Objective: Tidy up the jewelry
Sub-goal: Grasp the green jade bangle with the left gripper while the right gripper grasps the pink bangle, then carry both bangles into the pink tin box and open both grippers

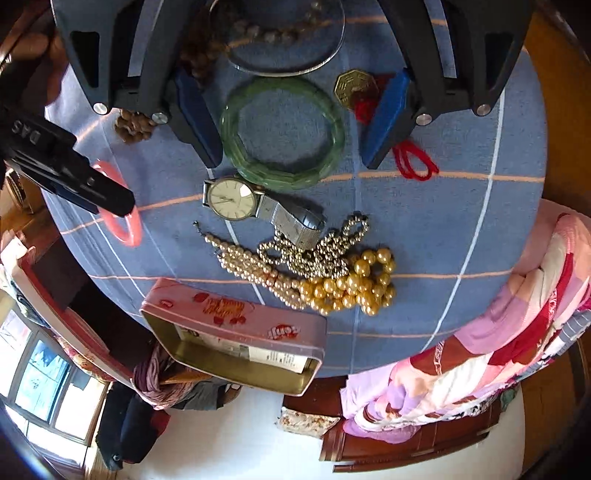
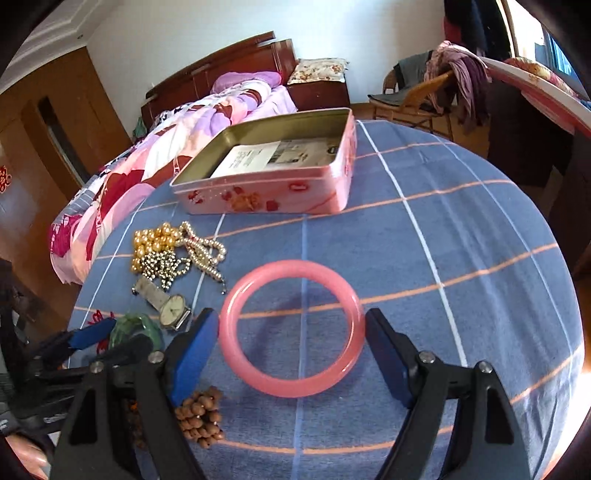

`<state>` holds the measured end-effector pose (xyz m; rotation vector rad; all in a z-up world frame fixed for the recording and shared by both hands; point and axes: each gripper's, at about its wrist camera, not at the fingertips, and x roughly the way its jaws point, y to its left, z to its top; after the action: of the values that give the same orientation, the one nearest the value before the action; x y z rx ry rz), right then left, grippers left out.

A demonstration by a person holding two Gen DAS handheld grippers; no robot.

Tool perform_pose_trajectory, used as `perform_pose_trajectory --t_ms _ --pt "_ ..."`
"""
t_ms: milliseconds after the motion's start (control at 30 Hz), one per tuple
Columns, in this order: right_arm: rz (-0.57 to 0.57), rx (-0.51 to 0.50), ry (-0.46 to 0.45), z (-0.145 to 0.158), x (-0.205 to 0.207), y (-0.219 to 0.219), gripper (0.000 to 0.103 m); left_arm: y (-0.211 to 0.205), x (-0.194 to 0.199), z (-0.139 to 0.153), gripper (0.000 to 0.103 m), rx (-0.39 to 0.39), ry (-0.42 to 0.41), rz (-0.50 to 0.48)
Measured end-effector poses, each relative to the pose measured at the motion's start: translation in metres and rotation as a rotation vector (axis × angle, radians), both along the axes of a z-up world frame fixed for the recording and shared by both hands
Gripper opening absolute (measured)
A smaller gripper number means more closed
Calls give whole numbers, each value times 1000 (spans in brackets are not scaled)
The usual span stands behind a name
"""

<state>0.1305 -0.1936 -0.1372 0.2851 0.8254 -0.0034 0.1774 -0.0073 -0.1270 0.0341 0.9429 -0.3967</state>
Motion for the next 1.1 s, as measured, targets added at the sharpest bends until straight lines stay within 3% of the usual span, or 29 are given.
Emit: perform_pose_trajectory --t_ms 167,233,267,333,367,533,833,1100 --pt "1 1 -2 0 0 1 84 -10 -4 -3 75 76 -19 -30" --pt "-1 5 -8 0 -1 0 84 -12 -6 -2 48 101 -37 -43" --pt "-4 8 -12 0 -2 -1 83 -11 -6 -1 45 108 -43 -41" --pt "-14 6 -20 0 -5 -3 83 -8 -4 -1 24 91 -42 -29" --pt "-18 4 -27 1 -6 -3 83 -5 -3 0 19 81 -39 -19" --pt "-25 -3 -52 4 -10 -2 84 6 -2 4 18 -14 -38 12" --pt "-20 14 -169 25 -21 -6 84 12 -25 46 18 -120 -230 -8" --pt "-28 -59 -295 71 21 -7 84 -2 23 78 18 -171 -307 29"
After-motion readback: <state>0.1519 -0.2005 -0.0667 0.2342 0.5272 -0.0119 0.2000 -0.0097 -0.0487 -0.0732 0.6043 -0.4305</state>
